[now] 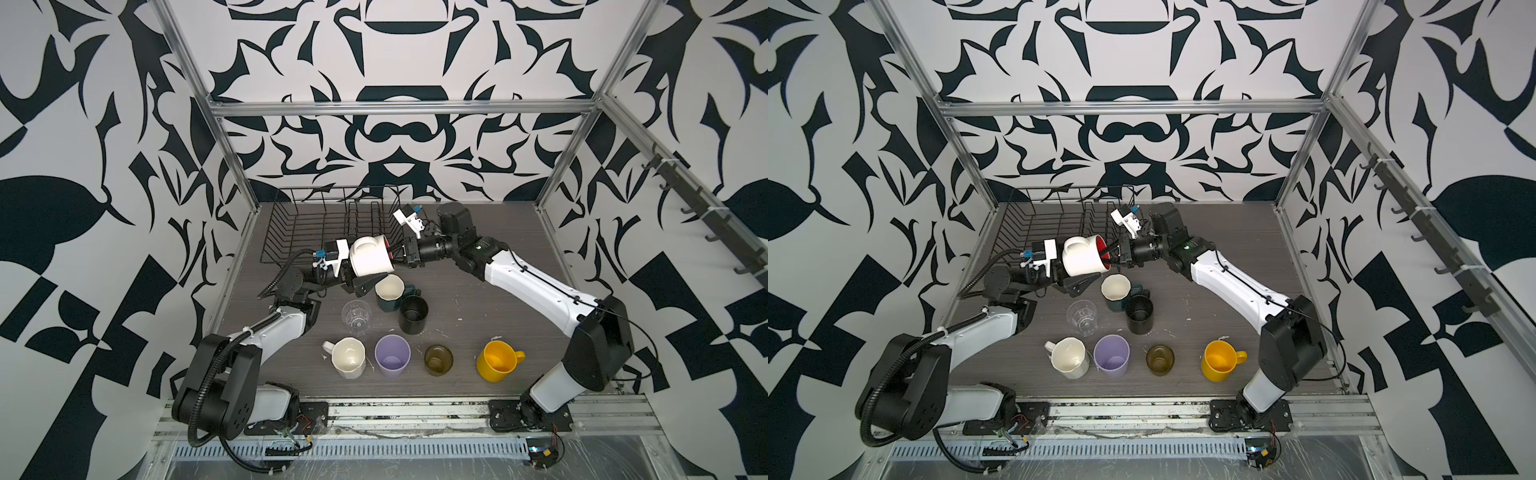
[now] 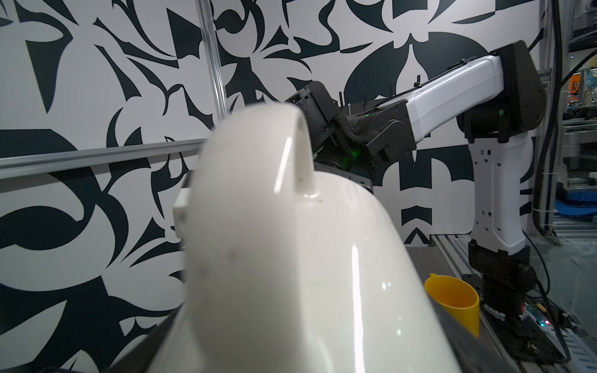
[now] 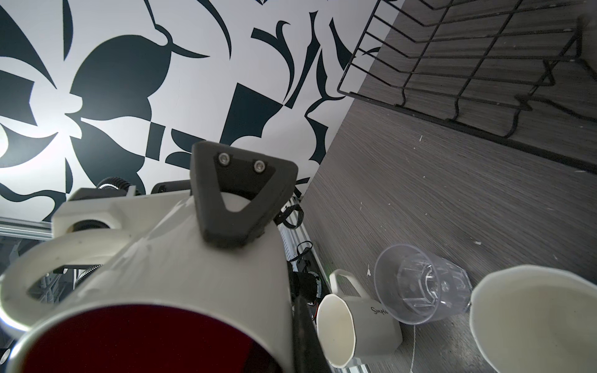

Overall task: Load cups into a dish rack
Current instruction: Place the cup upside down at the dish rack.

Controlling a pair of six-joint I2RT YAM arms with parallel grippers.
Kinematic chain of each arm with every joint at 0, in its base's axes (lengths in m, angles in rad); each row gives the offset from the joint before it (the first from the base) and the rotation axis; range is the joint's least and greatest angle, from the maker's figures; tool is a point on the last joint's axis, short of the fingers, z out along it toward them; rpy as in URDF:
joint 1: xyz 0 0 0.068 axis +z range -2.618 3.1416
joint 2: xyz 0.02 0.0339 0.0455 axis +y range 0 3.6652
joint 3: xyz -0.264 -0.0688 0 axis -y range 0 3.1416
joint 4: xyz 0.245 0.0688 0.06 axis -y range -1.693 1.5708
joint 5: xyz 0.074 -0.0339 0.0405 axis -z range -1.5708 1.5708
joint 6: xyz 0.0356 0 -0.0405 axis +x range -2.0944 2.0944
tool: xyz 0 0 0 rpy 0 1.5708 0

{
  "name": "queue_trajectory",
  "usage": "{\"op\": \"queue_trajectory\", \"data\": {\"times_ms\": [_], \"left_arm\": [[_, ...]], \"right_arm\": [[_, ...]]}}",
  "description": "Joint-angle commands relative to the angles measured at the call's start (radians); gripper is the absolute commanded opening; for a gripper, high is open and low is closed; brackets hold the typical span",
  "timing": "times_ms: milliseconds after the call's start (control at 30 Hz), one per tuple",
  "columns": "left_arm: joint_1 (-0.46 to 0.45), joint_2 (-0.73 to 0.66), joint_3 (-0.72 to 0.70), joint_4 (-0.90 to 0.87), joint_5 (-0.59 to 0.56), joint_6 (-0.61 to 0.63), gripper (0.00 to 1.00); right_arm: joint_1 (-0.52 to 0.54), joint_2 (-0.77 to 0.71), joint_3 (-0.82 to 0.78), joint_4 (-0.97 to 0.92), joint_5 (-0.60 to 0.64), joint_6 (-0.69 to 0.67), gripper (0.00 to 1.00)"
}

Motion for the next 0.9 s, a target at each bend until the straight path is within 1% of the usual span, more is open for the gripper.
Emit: {"op": "queue_trajectory", "data": {"times_ms": [0,33,100,167,200,267,367,467,533,567,767,867], "left_arm": [[-0.007,-0.026,0.02,0.041,0.006,-0.023,0.54],[-0.007,-0.025,0.021,0.042,-0.005,-0.034,0.51],[-0.007,-0.021,0.026,0.042,-0.016,-0.048,0.47],[-0.006,-0.018,0.027,0.042,-0.017,-0.054,0.4],[-0.007,-0.017,0.028,0.041,-0.021,-0.056,0.35],[-0.007,-0.014,0.029,0.042,-0.027,-0.059,0.25],[-0.006,-0.014,0.03,0.041,-0.027,-0.058,0.19],[-0.005,-0.01,0.03,0.041,-0.021,-0.048,0.1],[-0.005,-0.004,0.032,0.04,-0.024,-0.043,0.01],[-0.005,-0.001,0.032,0.041,-0.026,-0.042,0.0],[-0.005,0.001,0.038,0.04,-0.033,-0.042,0.0],[-0.005,-0.001,0.038,0.039,-0.054,-0.043,0.0]], "right_arm": [[0.006,-0.026,0.027,0.108,-0.009,0.008,0.0],[0.007,-0.025,0.028,0.106,-0.008,0.008,0.0],[0.006,-0.024,0.031,0.099,-0.006,0.008,0.0],[0.006,-0.022,0.032,0.095,-0.005,0.006,0.03],[0.007,-0.023,0.032,0.093,-0.003,0.004,0.04],[0.007,-0.023,0.032,0.088,0.001,0.004,0.07],[0.007,-0.026,0.032,0.087,0.003,0.003,0.13],[0.007,-0.027,0.032,0.086,0.004,0.002,0.19],[0.004,-0.029,0.032,0.085,0.005,-0.001,0.23],[0.005,-0.031,0.031,0.083,0.005,-0.002,0.25],[-0.002,-0.046,0.026,0.056,0.021,-0.025,0.38],[-0.009,-0.054,0.026,0.012,0.049,-0.052,0.48]]}}
